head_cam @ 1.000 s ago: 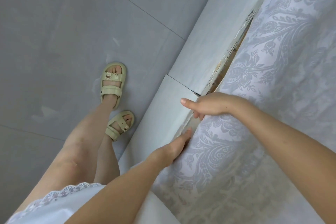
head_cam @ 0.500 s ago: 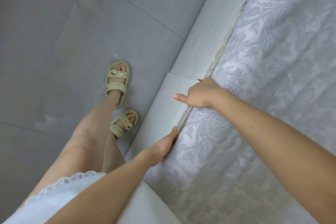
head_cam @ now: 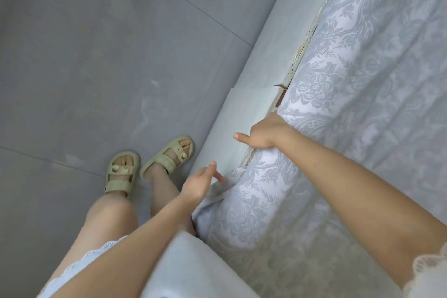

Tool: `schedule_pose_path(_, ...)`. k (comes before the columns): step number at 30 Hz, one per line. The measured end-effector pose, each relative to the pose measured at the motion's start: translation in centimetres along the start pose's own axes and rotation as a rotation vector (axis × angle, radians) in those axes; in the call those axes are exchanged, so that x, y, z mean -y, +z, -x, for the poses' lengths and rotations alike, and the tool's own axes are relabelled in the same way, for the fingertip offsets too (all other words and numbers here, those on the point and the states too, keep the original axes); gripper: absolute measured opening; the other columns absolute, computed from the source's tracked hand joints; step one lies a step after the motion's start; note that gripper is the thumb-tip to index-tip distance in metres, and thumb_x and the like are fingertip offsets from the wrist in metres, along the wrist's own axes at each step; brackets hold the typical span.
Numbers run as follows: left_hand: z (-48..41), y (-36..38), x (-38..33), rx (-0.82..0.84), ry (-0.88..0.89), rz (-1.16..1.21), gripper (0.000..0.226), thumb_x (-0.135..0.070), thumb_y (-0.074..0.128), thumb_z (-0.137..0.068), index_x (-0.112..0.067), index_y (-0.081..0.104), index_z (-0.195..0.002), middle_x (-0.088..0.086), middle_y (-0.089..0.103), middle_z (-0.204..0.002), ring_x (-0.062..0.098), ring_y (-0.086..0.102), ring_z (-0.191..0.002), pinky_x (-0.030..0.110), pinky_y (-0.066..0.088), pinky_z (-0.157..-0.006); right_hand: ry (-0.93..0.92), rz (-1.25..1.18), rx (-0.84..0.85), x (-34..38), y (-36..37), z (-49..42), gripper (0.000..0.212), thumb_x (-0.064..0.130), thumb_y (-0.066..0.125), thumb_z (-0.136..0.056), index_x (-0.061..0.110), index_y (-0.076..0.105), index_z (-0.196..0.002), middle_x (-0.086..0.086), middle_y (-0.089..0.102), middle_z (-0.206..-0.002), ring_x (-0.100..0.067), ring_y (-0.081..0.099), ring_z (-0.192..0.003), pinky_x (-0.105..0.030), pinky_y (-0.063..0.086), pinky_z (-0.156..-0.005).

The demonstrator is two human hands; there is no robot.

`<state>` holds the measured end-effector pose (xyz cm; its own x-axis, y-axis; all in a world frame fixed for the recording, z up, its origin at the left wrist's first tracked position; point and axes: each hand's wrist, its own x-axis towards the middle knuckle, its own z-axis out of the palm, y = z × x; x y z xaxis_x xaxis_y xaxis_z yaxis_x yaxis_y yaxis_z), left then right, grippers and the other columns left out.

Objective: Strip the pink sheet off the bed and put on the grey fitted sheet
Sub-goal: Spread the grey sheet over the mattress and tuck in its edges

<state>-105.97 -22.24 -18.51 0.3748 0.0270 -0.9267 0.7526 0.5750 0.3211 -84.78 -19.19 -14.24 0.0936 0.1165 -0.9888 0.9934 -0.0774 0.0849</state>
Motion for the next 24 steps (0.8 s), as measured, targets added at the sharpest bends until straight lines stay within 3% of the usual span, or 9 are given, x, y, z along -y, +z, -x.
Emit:
schedule_pose_path(6,-1.0,-0.6,3.7,0.112,-0.038,-0.248,0.066,-0.075,0.025,-0.073,-0.030,0.071,-0.058,-0.006,0.064,-0.117,0.016,0.050,-0.119,0.043,0.021,-0.112,-0.083,-0.234,0.027,4.4,2.2,3.3,0.084,0.070,0.001,-0.089,0.019,0.068,-0.086,0.001,0.066,-0.090,-0.023,0.057,-0.103,-0.036,0.033,-0.098)
schedule_pose_path(8,-1.7,-0.4,5.0,0.212,-0.079,-0.159,0.067,-0.069,0.030,-0.084,-0.023,0.069,-0.056,-0.003,0.069,-0.104,0.018,0.055,-0.111,0.032,0.030,-0.106,-0.063,-0.202,0.064,6.0,2.7,3.1,0.076,0.069,0.003,-0.090,0.018,0.055,-0.071,0.002,0.057,-0.078,-0.024,0.054,-0.094,-0.032,0.031,-0.088)
schedule_pose_path(10,-1.4,-0.3,6.0,0.274,-0.071,-0.052,0.059,-0.051,0.034,-0.097,-0.016,0.068,-0.065,-0.003,0.067,-0.090,0.016,0.058,-0.098,0.021,0.036,-0.087,-0.040,-0.165,0.126,7.1,3.2,2.4,0.078,0.070,0.003,-0.090,0.016,0.060,-0.086,-0.004,0.064,-0.101,-0.026,0.054,-0.106,-0.033,0.030,-0.090)
schedule_pose_path(12,-0.4,-0.3,6.3,0.270,-0.040,0.045,0.051,-0.041,0.036,-0.100,-0.008,0.070,-0.080,-0.012,0.064,-0.069,0.001,0.055,-0.069,0.012,0.035,-0.066,0.004,-0.106,0.192,7.9,3.7,1.7,0.085,0.071,0.003,-0.090,0.016,0.060,-0.120,-0.009,0.056,-0.132,-0.027,0.046,-0.126,-0.034,0.028,-0.101)
schedule_pose_path(14,0.5,0.0,7.3,0.245,0.000,0.148,0.047,-0.034,0.037,-0.101,-0.001,0.070,-0.093,-0.016,0.061,-0.058,-0.005,0.047,-0.045,0.006,0.033,-0.051,0.056,-0.102,0.285,8.5,4.1,1.1,0.088,0.073,0.003,-0.088,0.017,0.054,-0.132,-0.008,0.045,-0.144,-0.026,0.040,-0.133,-0.035,0.026,-0.106)
schedule_pose_path(18,2.6,1.3,9.4,0.255,0.094,0.394,0.035,-0.040,0.042,-0.097,-0.021,0.071,-0.103,-0.001,0.066,-0.097,0.007,0.058,-0.083,0.016,0.038,-0.077,0.081,-0.303,0.576,10.1,5.3,-0.9,0.086,0.072,0.002,-0.088,0.023,0.062,-0.125,-0.003,0.052,-0.137,-0.023,0.048,-0.122,-0.035,0.028,-0.105)
schedule_pose_path(20,3.4,2.3,9.6,0.311,0.086,0.457,0.036,-0.055,0.042,-0.089,-0.037,0.065,-0.109,-0.001,0.061,-0.101,0.016,0.051,-0.093,0.025,0.037,-0.080,0.074,-0.358,0.611,10.4,5.4,-0.8,0.084,0.069,0.004,-0.091,0.019,0.068,-0.112,-0.002,0.061,-0.114,-0.022,0.055,-0.104,-0.034,0.033,-0.101)
schedule_pose_path(22,3.7,3.8,9.3,0.428,0.059,0.476,0.038,-0.058,0.031,-0.095,-0.041,0.057,-0.116,-0.014,0.063,-0.111,0.007,0.058,-0.102,0.018,0.042,-0.085,0.077,-0.408,0.626,9.9,5.4,0.1,0.076,0.068,0.007,-0.091,0.021,0.067,-0.098,0.000,0.061,-0.091,-0.018,0.057,-0.086,-0.034,0.038,-0.098)
schedule_pose_path(24,3.7,5.4,8.6,0.529,0.003,0.471,0.045,-0.065,0.025,-0.093,-0.043,0.053,-0.120,-0.012,0.062,-0.121,0.007,0.058,-0.114,0.024,0.044,-0.099,0.106,-0.441,0.618,9.0,6.0,0.9,0.080,0.073,0.012,-0.088,0.012,0.063,-0.086,-0.004,0.062,-0.088,-0.021,0.061,-0.086,-0.033,0.042,-0.095)
